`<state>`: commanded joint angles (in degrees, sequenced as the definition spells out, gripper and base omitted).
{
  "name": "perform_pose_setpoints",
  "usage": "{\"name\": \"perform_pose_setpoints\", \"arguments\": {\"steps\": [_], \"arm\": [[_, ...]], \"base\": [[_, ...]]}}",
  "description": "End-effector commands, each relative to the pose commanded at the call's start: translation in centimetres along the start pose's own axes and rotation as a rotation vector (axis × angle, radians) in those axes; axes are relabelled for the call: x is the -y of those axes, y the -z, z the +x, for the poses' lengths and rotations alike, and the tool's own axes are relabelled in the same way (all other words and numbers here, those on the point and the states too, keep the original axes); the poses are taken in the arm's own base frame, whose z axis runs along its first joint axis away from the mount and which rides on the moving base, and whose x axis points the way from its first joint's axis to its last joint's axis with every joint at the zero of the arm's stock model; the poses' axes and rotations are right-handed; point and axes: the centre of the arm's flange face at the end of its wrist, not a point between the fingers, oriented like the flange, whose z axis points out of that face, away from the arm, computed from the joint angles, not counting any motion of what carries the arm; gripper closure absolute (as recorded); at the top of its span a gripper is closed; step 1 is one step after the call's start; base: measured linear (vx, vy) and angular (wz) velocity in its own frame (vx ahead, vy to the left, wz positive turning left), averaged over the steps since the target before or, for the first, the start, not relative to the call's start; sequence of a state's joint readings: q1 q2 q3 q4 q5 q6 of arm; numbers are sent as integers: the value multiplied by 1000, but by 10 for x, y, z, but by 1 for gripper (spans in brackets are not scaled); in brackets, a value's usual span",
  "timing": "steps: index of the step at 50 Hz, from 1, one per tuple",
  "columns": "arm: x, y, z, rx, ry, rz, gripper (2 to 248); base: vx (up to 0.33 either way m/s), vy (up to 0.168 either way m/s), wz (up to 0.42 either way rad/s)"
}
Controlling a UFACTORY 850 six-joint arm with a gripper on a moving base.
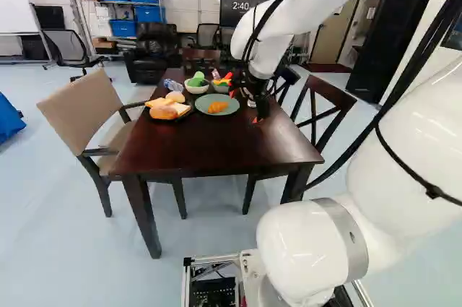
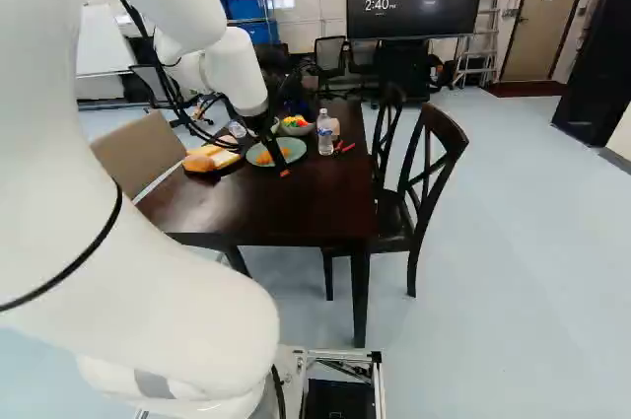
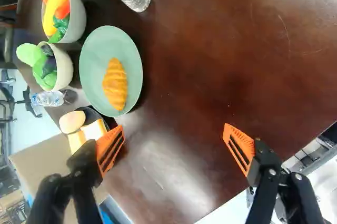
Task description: Move the croissant to the empty plate
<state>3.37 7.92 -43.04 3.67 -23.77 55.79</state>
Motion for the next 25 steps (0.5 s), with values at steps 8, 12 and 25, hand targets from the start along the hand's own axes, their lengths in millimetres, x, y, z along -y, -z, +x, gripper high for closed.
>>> {"name": "perform_pose_setpoints", "arguments": {"steps": [8, 12, 25], "arm": [[-4, -4, -1, -13, 25, 15, 3], [-6, -6, -2, -21, 39, 23, 3], [-15, -13, -5, -52, 95, 56, 3]], "base": [[0, 0, 0], [0, 0, 0], [0, 0, 0]]}}
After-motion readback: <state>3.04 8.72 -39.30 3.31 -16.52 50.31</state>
